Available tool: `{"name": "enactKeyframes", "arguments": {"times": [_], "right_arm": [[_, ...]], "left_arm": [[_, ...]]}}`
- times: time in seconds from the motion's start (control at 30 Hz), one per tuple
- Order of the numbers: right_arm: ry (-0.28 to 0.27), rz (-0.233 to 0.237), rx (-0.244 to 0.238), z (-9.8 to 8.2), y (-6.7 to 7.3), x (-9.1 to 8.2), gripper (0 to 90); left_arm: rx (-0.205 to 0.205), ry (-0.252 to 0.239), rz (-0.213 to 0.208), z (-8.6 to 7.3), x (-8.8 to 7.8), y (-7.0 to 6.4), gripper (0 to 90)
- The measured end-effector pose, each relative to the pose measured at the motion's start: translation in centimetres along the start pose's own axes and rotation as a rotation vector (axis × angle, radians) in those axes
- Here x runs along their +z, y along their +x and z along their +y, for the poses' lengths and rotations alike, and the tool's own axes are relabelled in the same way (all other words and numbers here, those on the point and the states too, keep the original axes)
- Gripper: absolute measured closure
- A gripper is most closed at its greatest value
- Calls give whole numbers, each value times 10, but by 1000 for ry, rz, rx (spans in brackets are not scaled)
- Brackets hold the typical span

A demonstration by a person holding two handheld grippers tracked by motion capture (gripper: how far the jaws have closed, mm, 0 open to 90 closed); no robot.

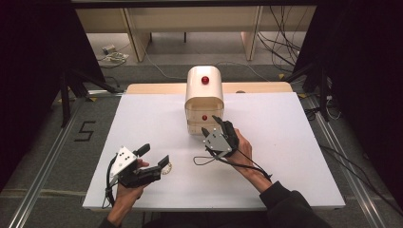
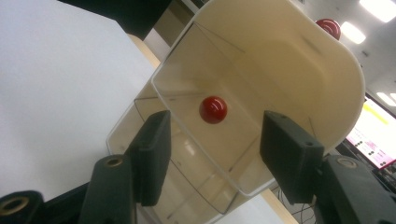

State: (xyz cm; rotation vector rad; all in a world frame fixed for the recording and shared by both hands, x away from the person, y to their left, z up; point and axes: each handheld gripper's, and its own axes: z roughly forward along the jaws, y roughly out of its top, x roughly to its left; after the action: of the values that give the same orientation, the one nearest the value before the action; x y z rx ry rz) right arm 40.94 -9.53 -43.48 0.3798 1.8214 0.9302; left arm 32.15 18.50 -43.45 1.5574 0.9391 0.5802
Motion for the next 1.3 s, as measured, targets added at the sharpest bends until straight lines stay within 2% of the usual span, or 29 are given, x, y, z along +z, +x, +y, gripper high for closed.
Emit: {"name": "enactKeyframes", "arguments": {"times": [0.1, 0.63, 1.17, 1.3], "right_arm": [[-6, -1, 6, 0, 1, 2, 465], [0, -38, -48, 7, 10, 17, 589], [8, -67, -37, 5, 12, 23, 664], [7, -84, -51, 5, 13, 24, 684]], "left_arm": [[-2, -1, 0, 0, 0, 0, 160], [-2, -1, 2, 0, -1, 0, 161], [-6, -5, 1, 0, -1, 0, 161], [-3, -3, 2, 0, -1, 0, 162]]}}
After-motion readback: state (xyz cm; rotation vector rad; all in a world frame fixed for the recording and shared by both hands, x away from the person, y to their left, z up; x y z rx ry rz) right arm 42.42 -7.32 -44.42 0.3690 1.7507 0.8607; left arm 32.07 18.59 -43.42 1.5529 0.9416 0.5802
